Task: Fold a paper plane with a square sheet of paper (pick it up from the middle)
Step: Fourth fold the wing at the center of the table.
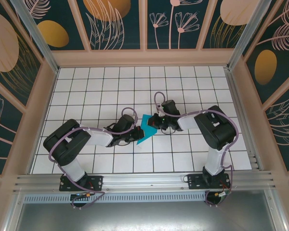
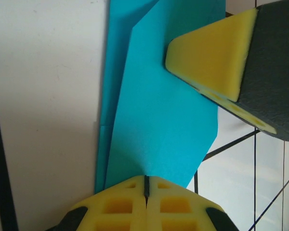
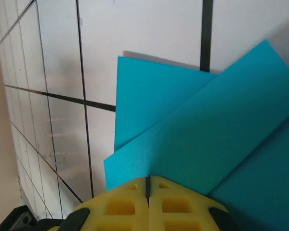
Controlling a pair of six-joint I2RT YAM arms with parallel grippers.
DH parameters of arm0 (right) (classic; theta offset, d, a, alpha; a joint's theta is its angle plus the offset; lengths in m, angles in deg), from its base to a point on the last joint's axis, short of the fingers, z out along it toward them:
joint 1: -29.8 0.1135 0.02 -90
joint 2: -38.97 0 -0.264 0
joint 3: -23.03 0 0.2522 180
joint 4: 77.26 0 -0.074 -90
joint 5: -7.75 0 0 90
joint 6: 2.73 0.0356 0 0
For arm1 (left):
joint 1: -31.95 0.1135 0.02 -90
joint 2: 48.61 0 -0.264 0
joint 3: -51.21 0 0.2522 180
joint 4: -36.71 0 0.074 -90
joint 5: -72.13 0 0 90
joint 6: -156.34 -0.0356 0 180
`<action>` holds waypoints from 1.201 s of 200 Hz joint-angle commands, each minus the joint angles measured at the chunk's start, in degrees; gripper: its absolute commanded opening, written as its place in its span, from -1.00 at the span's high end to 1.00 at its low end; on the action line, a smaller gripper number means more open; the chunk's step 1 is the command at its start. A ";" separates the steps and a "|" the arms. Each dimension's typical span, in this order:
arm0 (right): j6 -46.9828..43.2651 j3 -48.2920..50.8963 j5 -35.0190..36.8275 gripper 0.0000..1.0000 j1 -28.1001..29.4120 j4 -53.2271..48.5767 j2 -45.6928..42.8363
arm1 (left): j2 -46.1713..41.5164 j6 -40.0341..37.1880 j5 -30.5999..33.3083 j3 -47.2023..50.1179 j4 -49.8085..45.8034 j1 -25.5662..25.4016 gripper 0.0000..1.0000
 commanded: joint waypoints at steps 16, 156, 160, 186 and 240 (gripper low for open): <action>-0.67 2.34 3.82 0.93 0.16 -1.31 2.31 | 2.72 -1.65 1.10 1.83 -13.06 -0.06 1.00; -1.24 2.14 4.86 0.93 0.12 -2.98 2.98 | 1.98 -0.07 -5.45 -7.16 -13.26 0.02 0.76; -1.28 2.14 4.91 0.93 0.12 -3.06 3.03 | 2.05 -0.23 -5.70 -6.74 -13.24 0.07 0.76; -1.41 2.05 5.13 0.93 0.03 -3.56 3.29 | 0.96 -1.23 -2.69 -3.81 -16.92 0.06 0.78; -1.59 1.79 5.65 0.93 -0.06 -4.29 3.37 | -3.01 -1.53 -0.63 -0.63 -19.24 0.05 0.78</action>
